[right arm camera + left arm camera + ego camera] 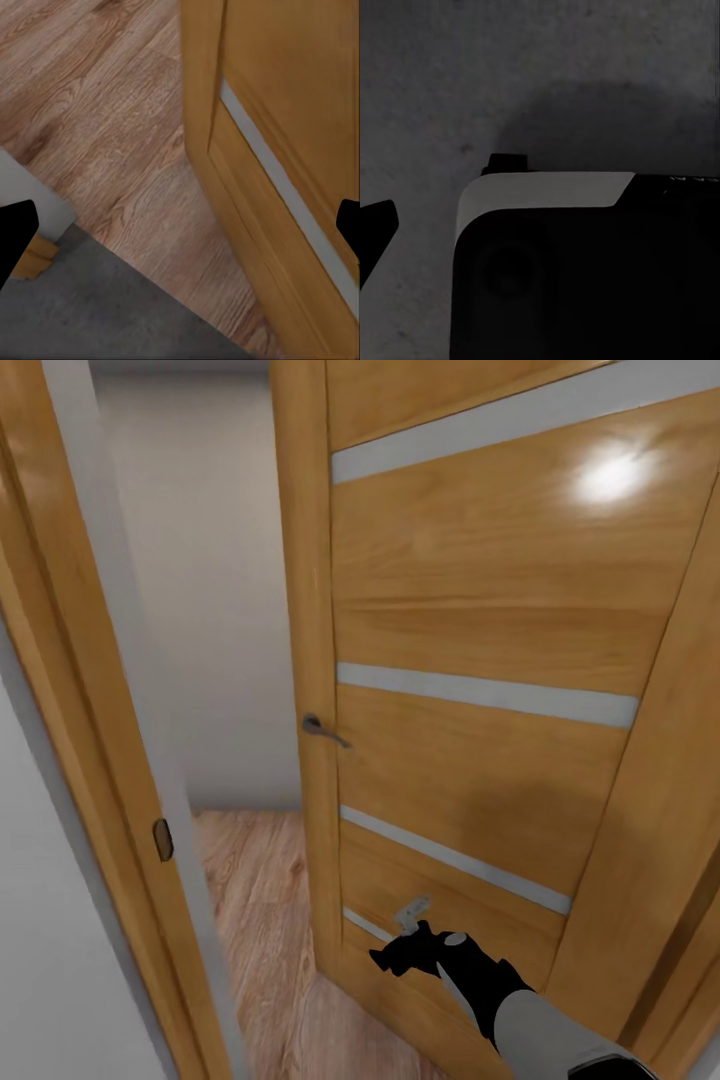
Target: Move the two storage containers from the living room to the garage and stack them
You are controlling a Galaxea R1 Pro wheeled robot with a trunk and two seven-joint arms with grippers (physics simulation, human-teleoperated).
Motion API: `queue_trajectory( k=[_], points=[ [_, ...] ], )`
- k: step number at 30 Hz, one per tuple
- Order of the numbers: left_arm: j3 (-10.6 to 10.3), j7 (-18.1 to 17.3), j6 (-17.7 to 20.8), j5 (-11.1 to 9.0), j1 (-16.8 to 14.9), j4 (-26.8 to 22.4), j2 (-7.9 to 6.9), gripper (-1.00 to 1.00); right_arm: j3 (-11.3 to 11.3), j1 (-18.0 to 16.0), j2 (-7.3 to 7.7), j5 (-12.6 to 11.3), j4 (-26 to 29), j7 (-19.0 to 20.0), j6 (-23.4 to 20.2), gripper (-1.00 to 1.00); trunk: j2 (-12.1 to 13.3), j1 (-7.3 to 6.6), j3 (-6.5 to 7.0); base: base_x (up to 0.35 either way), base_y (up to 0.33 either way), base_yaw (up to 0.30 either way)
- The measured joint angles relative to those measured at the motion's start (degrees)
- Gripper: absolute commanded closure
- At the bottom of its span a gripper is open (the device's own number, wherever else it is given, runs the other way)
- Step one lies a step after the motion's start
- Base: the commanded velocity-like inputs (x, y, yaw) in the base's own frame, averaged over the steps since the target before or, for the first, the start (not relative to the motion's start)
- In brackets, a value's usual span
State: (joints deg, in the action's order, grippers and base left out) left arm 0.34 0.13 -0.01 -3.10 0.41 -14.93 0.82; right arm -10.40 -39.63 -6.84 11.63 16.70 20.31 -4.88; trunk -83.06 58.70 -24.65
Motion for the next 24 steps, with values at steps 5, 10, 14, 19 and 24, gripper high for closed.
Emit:
queue_trajectory(
  k=[5,10,14,19,24],
  points=[
    [0.0,0.0,0.0,0.0,0.0,0.0,-0.04,-1.00,0.0,0.0,0.00,0.1,-0.3,0.0,0.2,-1.00,0.0,0.01,0.00,0.210,-0.068,0.000],
    [0.0,0.0,0.0,0.0,0.0,0.0,-0.04,-1.00,-0.1,0.0,0.00,0.1,-0.4,0.0,0.2,-1.00,0.0,0.02,0.00,0.036,-0.009,0.000],
    [0.0,0.0,0.0,0.0,0.0,0.0,-0.04,-1.00,-0.1,0.0,0.00,0.1,-0.4,0.0,0.2,-1.00,0.0,0.03,0.00,0.005,-0.001,0.000],
    [0.0,0.0,0.0,0.0,0.0,0.0,-0.04,-1.00,0.0,0.0,0.00,0.1,-0.4,0.0,0.2,-1.00,0.0,0.03,0.00,0.001,0.000,0.000],
    [0.0,0.0,0.0,0.0,0.0,0.0,-0.04,-1.00,-0.1,0.0,0.00,0.0,-0.4,0.0,0.2,-1.00,0.0,0.02,0.00,0.000,0.000,0.000]
  ],
)
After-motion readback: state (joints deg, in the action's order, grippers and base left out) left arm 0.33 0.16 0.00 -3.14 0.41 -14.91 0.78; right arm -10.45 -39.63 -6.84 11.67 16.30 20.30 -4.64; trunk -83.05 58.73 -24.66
